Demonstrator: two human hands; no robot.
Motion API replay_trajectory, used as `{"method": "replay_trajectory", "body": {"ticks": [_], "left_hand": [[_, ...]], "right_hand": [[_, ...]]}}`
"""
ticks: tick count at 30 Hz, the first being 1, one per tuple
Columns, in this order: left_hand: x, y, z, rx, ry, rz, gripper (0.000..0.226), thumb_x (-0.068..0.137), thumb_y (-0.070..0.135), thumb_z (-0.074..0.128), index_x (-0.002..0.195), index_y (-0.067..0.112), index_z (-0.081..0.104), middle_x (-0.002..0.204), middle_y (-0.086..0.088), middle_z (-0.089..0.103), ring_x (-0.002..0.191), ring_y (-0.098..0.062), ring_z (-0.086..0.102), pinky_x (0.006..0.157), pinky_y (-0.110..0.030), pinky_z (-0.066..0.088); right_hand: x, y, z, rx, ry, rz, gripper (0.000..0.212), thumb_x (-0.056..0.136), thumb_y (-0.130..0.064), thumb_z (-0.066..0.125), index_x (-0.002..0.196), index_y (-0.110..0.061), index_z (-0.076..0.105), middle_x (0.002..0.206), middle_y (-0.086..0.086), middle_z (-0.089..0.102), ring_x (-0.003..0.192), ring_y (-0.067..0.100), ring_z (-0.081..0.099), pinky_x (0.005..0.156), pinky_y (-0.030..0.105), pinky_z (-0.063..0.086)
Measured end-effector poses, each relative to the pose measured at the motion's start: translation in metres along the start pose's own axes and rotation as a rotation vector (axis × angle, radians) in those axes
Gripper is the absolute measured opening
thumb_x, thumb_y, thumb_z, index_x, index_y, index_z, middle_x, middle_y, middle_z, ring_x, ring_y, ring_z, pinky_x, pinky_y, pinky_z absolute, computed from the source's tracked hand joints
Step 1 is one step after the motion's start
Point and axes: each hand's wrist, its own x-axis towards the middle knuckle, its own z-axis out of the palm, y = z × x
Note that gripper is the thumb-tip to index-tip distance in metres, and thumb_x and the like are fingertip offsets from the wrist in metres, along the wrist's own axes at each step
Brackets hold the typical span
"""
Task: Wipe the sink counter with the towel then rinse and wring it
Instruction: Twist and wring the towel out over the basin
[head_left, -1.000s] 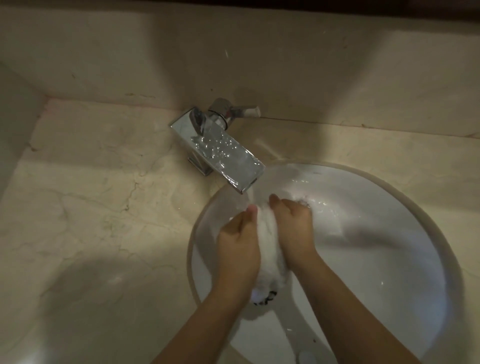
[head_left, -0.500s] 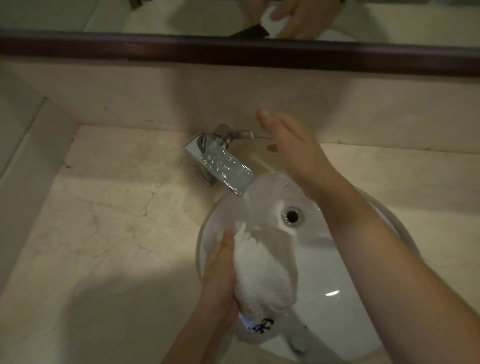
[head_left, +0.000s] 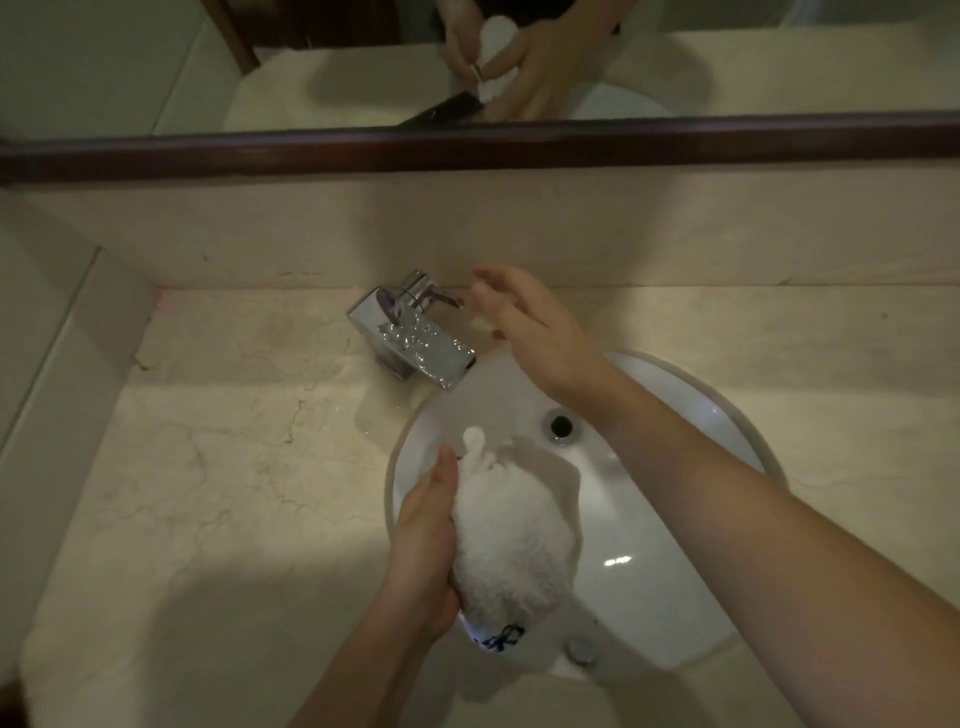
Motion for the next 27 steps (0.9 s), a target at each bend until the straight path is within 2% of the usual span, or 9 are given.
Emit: {"method": "replay_trajectory", "body": {"ticks": [2, 4, 8, 12, 15, 20, 22, 24, 27], "left_hand": [[-0.005, 0.005, 0.003, 0.024, -0.036, 0.0, 0.047, 0.096, 0.055, 0.045, 0.094, 0.029, 0.084, 0.114, -0.013, 0.078, 0.107, -0.03, 0.075, 0.095, -0.046, 0.054], [-0.011, 0.011, 0.006, 0.079, -0.081, 0.016, 0.045, 0.088, 0.058, 0.049, 0.099, 0.03, 0.083, 0.115, -0.01, 0.078, 0.111, -0.029, 0.073, 0.099, -0.047, 0.054], [-0.029, 0.028, 0.021, 0.237, -0.188, 0.068, 0.047, 0.089, 0.056, 0.049, 0.11, 0.024, 0.077, 0.116, -0.011, 0.078, 0.111, -0.029, 0.073, 0.099, -0.046, 0.055], [-0.052, 0.053, 0.034, 0.419, -0.274, 0.135, 0.05, 0.086, 0.065, 0.05, 0.104, 0.026, 0.075, 0.105, -0.005, 0.081, 0.101, -0.023, 0.077, 0.084, -0.037, 0.062], [-0.064, 0.069, 0.043, 0.594, -0.231, 0.256, 0.086, 0.066, 0.093, 0.05, 0.104, 0.017, 0.068, 0.105, -0.014, 0.076, 0.102, -0.031, 0.073, 0.092, -0.051, 0.059], [-0.078, 0.084, 0.058, 0.824, -0.198, 0.465, 0.067, 0.078, 0.079, 0.045, 0.118, 0.026, 0.053, 0.11, 0.006, 0.063, 0.1, -0.012, 0.063, 0.08, -0.021, 0.049], [-0.082, 0.085, 0.058, 0.949, -0.224, 0.577, 0.066, 0.083, 0.082, 0.047, 0.132, 0.038, 0.044, 0.129, 0.01, 0.054, 0.117, -0.01, 0.056, 0.094, -0.027, 0.048], [-0.089, 0.084, 0.056, 1.125, -0.253, 0.743, 0.071, 0.081, 0.08, 0.049, 0.138, 0.039, 0.044, 0.144, 0.013, 0.042, 0.134, -0.011, 0.042, 0.11, -0.034, 0.039], [-0.112, 0.082, 0.062, 1.295, -0.376, 0.89, 0.095, 0.071, 0.076, 0.069, 0.151, 0.036, 0.036, 0.154, 0.018, 0.028, 0.144, -0.005, 0.028, 0.119, -0.033, 0.03]], "right_hand": [[-0.026, 0.007, -0.023, 0.077, 0.06, 0.114, 0.021, 0.104, -0.04, 0.058, 0.123, -0.034, 0.064, 0.125, -0.017, 0.065, 0.117, -0.003, 0.06, 0.113, 0.04, 0.048], [-0.059, 0.021, -0.041, 0.122, 0.098, 0.331, 0.024, 0.098, -0.052, 0.063, 0.116, -0.038, 0.069, 0.121, -0.023, 0.067, 0.124, 0.003, 0.06, 0.112, 0.038, 0.047], [-0.128, 0.03, -0.036, 0.32, -0.13, 0.71, 0.062, 0.081, -0.073, 0.069, 0.124, -0.028, 0.074, 0.123, -0.003, 0.078, 0.12, 0.022, 0.071, 0.112, 0.05, 0.048], [-0.17, -0.004, -0.026, 0.608, -0.033, 0.665, 0.057, 0.083, -0.043, 0.077, 0.129, -0.011, 0.071, 0.124, 0.014, 0.077, 0.117, 0.032, 0.073, 0.11, 0.05, 0.05], [-0.183, -0.022, -0.024, 0.661, 0.1, 0.578, 0.059, 0.075, -0.027, 0.082, 0.126, -0.002, 0.069, 0.117, 0.019, 0.078, 0.11, 0.036, 0.075, 0.1, 0.049, 0.058], [-0.197, -0.04, -0.031, 0.873, 0.295, 0.464, 0.058, 0.08, -0.024, 0.078, 0.131, 0.001, 0.066, 0.128, 0.028, 0.071, 0.118, 0.043, 0.069, 0.101, 0.052, 0.054], [-0.2, -0.044, -0.036, 0.951, 0.339, 0.45, 0.069, 0.079, -0.031, 0.086, 0.135, 0.001, 0.063, 0.133, 0.028, 0.068, 0.123, 0.043, 0.067, 0.106, 0.054, 0.051], [-0.203, -0.05, -0.042, 1.081, 0.375, 0.463, 0.093, 0.064, -0.042, 0.098, 0.139, -0.001, 0.061, 0.136, 0.026, 0.067, 0.126, 0.043, 0.065, 0.107, 0.056, 0.051], [-0.204, -0.061, -0.055, 1.273, 0.365, 0.477, 0.08, 0.075, -0.05, 0.083, 0.139, -0.006, 0.061, 0.133, 0.025, 0.069, 0.122, 0.045, 0.067, 0.09, 0.057, 0.062]]}}
